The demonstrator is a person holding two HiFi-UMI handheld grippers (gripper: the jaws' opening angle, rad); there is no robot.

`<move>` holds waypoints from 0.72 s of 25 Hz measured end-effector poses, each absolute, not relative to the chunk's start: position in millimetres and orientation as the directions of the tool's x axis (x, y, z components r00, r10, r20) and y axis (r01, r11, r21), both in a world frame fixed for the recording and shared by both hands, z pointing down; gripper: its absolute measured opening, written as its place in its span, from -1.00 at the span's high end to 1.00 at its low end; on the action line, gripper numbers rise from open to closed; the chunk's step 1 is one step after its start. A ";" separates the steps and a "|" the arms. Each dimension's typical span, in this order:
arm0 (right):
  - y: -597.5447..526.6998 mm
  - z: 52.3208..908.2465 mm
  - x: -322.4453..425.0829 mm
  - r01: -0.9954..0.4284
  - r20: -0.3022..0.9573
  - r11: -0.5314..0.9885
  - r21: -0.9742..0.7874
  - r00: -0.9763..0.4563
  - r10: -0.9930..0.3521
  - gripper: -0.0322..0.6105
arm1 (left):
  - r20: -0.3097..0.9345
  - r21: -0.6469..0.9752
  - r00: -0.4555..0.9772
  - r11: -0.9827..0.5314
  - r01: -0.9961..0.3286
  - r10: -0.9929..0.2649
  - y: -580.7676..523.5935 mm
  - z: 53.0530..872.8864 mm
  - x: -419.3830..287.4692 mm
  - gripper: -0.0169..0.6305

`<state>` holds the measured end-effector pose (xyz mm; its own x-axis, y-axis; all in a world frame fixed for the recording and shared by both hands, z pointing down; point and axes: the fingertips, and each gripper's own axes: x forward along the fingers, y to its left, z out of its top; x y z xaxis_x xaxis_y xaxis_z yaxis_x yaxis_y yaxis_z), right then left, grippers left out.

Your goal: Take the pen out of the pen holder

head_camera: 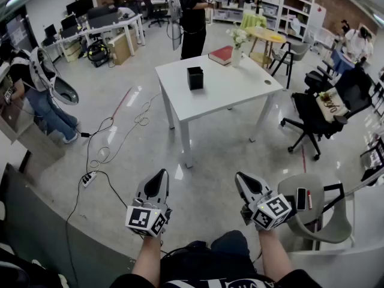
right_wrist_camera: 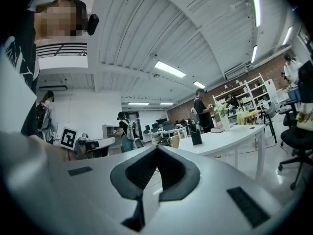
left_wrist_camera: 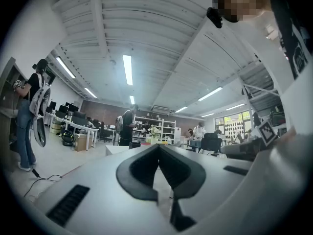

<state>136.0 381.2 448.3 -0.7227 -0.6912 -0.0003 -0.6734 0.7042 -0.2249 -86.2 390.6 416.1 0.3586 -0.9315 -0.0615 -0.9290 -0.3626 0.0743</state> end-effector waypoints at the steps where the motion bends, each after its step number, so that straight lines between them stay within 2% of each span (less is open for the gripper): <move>1: 380.5 450.8 134.6 -0.674 0.002 0.704 -0.226 -0.723 -0.691 0.88 | -0.056 0.072 0.356 -0.359 -0.930 -0.933 390.1 418.7 -88.3 0.95; 13: 353.4 459.3 126.2 -0.673 0.019 0.699 -0.241 -0.723 -0.690 0.88 | -0.042 0.086 0.320 -0.323 -0.943 -0.946 365.1 420.8 -109.2 0.95; 18: 332.2 443.8 128.7 -0.696 -0.026 0.674 -0.247 -0.691 -0.723 0.87 | -0.077 0.087 0.340 -0.346 -0.934 -0.937 349.6 406.9 -114.2 0.95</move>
<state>128.7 332.2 443.8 -0.6907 -0.7227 -0.0260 -0.6960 0.6741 -0.2473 -114.2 349.6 406.9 0.3400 -0.9373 -0.0767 -0.9342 -0.3459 0.0870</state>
